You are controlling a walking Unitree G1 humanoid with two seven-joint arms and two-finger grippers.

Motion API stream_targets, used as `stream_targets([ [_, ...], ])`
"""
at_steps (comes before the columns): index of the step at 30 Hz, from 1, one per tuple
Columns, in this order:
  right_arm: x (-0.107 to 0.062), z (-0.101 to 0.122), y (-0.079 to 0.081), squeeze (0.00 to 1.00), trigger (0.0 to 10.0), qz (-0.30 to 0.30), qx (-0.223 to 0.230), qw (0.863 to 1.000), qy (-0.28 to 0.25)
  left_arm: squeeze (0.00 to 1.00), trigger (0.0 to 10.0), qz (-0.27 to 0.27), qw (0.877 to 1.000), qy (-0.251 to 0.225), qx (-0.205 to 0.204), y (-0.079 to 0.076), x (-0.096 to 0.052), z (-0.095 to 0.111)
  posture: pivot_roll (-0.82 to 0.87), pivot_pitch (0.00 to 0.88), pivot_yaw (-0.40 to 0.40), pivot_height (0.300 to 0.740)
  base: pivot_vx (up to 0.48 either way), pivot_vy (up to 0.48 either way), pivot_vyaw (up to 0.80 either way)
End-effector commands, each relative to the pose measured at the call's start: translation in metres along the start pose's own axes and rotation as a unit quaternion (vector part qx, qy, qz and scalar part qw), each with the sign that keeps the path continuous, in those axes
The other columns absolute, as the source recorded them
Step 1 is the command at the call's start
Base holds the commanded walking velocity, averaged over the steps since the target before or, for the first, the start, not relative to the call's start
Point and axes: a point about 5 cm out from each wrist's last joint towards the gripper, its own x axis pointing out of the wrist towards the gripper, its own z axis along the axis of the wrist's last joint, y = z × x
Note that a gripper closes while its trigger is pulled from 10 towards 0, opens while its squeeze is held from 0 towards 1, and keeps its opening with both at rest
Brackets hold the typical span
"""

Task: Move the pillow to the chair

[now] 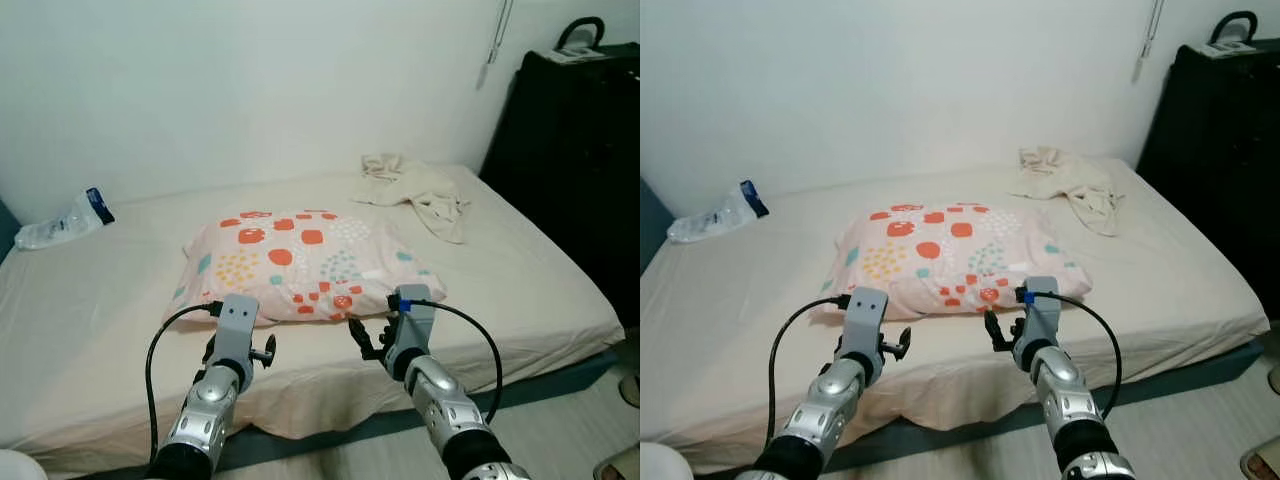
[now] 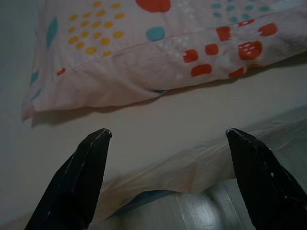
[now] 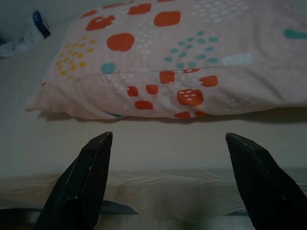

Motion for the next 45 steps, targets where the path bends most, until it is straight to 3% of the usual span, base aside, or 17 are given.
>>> stream_targets([
  [1,-0.001,-0.008,0.002,0.0,10.0,-0.001,0.005,1.0,0.008,0.0,10.0,0.01,1.0,0.011,-0.004,0.004,-0.001,-0.004,-0.07,0.031,0.04,0.74,0.0,0.0,0.0],
  [9,-0.001,-0.009,0.003,0.0,10.0,0.003,0.003,1.0,0.014,0.0,10.0,0.012,1.0,0.013,-0.001,0.004,-0.001,-0.004,-0.07,0.031,0.034,0.74,0.0,0.0,0.0],
  [17,-0.004,-0.019,0.0,0.0,10.0,0.004,-0.038,0.998,0.045,0.0,10.0,0.01,0.999,0.034,0.011,0.008,-0.005,-0.017,-0.07,0.03,0.032,0.74,0.0,0.0,0.0],
  [45,-0.003,-0.022,0.002,0.0,10.0,0.008,-0.032,0.998,0.054,0.0,10.0,-0.007,1.0,0.027,0.014,0.002,-0.007,-0.014,-0.07,0.033,0.039,0.74,0.0,0.0,0.0],
])
